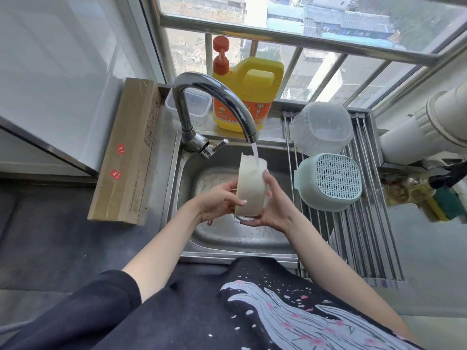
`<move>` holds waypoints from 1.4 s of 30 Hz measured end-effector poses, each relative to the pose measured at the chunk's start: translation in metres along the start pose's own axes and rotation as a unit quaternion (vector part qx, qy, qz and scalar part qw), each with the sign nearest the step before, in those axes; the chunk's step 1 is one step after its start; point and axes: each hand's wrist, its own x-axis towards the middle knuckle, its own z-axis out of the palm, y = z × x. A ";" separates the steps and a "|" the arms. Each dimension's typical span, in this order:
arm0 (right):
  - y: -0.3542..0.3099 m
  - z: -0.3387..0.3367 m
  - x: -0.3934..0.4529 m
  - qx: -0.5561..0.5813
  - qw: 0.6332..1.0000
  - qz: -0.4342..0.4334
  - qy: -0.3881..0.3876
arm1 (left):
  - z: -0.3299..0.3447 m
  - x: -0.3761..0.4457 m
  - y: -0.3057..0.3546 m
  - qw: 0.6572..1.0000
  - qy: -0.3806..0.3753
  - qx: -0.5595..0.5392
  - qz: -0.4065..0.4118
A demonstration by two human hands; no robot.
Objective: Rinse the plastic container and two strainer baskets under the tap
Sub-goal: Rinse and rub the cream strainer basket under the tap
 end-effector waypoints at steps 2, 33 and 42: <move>0.007 -0.005 0.000 -0.005 1.000 -0.015 -0.018 | -0.005 -0.006 0.000 0.999 -0.033 -0.006 -0.004; -0.022 -0.014 -0.029 -0.283 0.906 -0.274 0.156 | -0.013 0.022 -0.026 0.972 0.156 -0.103 0.145; -0.043 -0.004 -0.039 -0.349 0.896 -0.253 0.109 | -0.013 0.039 0.008 0.961 0.263 -0.079 0.020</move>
